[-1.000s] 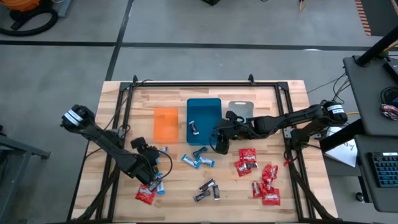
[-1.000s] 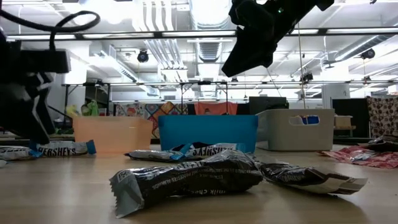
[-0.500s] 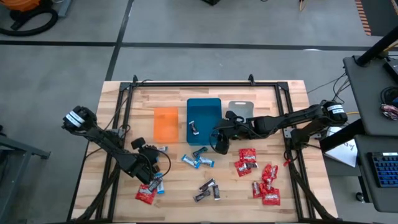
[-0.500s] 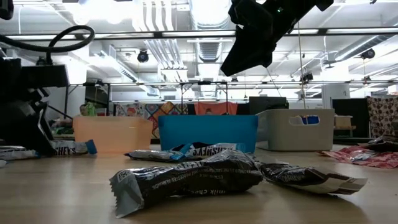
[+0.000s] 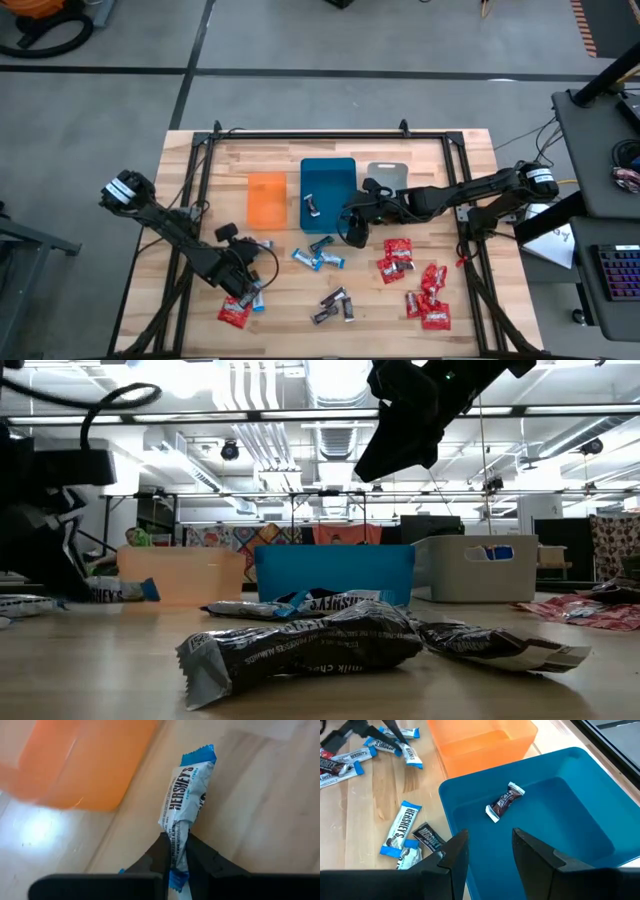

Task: Sort candy
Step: Put the white chocolate bar into the orange bin

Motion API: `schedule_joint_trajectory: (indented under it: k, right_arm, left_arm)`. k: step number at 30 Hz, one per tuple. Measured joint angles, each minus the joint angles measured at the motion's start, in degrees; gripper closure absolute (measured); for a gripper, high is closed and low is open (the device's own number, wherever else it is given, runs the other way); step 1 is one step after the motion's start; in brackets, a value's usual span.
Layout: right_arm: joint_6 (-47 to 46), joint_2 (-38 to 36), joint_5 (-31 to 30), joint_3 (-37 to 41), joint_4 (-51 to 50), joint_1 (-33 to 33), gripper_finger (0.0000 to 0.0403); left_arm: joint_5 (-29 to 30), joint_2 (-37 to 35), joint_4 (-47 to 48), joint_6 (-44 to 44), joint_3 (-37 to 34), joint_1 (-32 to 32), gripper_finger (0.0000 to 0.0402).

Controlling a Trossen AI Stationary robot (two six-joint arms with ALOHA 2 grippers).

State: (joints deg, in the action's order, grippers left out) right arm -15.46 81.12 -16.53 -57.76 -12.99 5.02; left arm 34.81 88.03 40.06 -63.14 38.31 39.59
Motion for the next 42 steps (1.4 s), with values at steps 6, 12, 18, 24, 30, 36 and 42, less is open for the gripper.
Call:
schedule_joint_trajectory:
  k: [6, 12, 18, 24, 30, 36, 42]
  right_arm:
    - [0.03, 0.00, 0.00, 0.02, -0.02, 0.00, 0.0262]
    - [0.39, 0.00, 0.00, 0.02, -0.13, 0.00, 0.0262]
    - [1.00, 0.00, 0.02, 0.02, -0.21, 0.00, 0.0262]
    - [-0.01, -0.02, 0.61, 0.02, -2.60, 0.00, 0.0262]
    - [-1.51, -0.07, 0.61, 0.02, -7.55, 0.00, 0.0270]
    - [-1.51, -0.07, 0.59, 0.02, -8.17, 0.00, 0.0279]
    - [-1.51, -0.13, 0.61, 0.04, -8.23, -0.02, 0.0282]
  left_arm:
    - [0.00, -0.12, 1.66, 3.75, 3.60, 0.13, 0.0385]
    - [-1.66, -2.75, 1.99, 8.61, 7.10, 0.94, 0.0387]
    - [-1.52, -8.51, 1.97, 15.55, 10.37, 1.33, 0.0388]
    - [2.18, -17.69, 4.12, 19.07, 10.77, 0.59, 0.0389]
    - [7.40, -25.49, 10.35, 17.18, 10.62, -4.89, 0.0389]
    - [1.51, -29.55, 10.51, 22.42, 8.42, -18.05, 0.0389]
    - [-7.49, -30.79, 4.68, 32.85, 4.42, -32.41, 0.0389]
